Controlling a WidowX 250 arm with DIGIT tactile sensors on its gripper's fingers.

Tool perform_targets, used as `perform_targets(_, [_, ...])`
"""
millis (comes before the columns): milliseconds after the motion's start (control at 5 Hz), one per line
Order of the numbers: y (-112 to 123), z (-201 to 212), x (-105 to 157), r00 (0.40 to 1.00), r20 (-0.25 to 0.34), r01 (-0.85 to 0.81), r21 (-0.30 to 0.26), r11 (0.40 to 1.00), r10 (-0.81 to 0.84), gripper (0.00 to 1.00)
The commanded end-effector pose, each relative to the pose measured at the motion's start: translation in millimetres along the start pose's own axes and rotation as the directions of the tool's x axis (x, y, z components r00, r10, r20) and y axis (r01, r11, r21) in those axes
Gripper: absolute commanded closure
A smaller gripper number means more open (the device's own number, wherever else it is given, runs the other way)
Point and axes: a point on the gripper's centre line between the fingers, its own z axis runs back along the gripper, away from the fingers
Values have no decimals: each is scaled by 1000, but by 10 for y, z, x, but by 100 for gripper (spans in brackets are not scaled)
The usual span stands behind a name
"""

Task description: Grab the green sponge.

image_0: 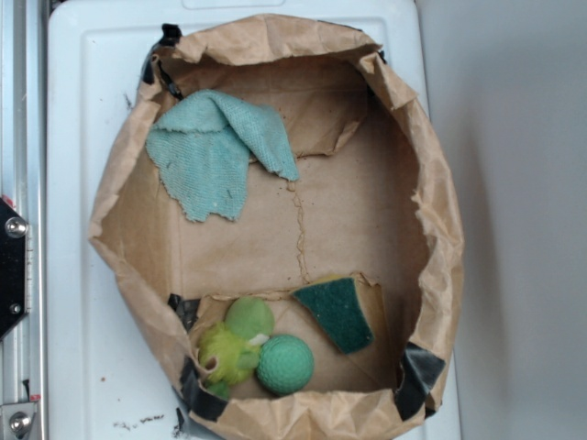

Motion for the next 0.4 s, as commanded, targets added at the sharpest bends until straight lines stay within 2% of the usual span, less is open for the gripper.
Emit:
perform_targets(0, [0,0,0,1000,0,0,0,1000,0,0])
perform_targets(200, [-98,-81,491,997,27,-76,0,997,76,0])
